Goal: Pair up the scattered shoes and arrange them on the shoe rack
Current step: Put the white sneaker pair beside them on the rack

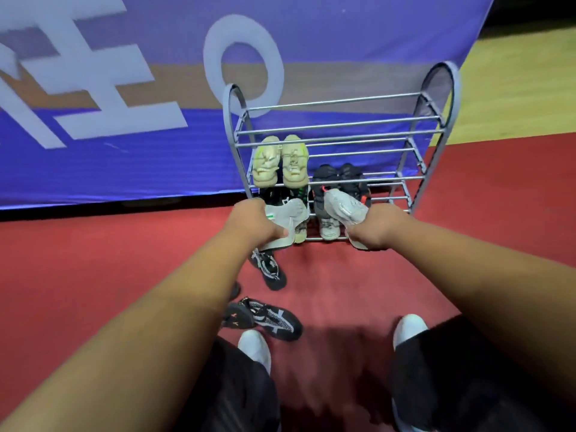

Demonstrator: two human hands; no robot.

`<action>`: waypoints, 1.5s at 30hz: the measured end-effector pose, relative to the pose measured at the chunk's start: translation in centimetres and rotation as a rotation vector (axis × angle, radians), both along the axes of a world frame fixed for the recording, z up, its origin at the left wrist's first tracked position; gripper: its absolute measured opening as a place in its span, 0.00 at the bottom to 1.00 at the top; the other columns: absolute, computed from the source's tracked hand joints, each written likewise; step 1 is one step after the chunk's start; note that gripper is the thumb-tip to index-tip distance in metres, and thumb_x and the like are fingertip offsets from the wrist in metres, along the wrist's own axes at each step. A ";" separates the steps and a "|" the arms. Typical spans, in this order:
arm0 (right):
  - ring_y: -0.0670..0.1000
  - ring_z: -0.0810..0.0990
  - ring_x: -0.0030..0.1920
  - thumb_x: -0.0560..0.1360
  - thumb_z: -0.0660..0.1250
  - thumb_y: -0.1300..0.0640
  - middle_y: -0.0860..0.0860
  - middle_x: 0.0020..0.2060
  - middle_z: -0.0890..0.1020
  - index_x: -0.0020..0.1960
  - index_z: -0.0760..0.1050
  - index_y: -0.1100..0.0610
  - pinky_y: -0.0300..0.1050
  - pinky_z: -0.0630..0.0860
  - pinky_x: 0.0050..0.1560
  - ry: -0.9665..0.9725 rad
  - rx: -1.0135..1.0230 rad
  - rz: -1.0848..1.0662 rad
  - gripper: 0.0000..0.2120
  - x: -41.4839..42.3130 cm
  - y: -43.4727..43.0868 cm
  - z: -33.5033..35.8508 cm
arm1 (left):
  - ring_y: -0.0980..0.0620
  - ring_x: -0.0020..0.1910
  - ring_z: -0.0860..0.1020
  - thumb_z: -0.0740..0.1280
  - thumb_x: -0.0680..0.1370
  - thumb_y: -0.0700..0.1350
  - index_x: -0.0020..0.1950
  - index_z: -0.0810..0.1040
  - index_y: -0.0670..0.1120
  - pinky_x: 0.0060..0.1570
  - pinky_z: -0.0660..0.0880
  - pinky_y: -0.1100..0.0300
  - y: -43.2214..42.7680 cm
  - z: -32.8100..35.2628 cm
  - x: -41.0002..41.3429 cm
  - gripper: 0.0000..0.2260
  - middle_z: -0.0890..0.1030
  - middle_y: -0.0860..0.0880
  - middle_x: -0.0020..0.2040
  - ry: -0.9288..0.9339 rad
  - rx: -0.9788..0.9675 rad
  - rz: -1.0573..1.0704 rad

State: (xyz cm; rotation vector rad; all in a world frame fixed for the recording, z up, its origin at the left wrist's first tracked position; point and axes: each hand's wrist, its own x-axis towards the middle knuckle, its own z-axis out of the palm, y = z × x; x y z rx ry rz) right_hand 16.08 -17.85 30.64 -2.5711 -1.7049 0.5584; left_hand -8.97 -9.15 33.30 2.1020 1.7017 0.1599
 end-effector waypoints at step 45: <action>0.56 0.78 0.45 0.66 0.76 0.44 0.52 0.48 0.80 0.53 0.73 0.54 0.43 0.70 0.42 0.336 0.252 -0.320 0.23 6.8 10.5 -6.5 | 0.45 0.43 0.74 0.79 0.64 0.50 0.55 0.61 0.45 0.40 0.68 0.57 9.7 -9.8 16.4 0.32 0.75 0.48 0.45 -0.249 0.009 0.101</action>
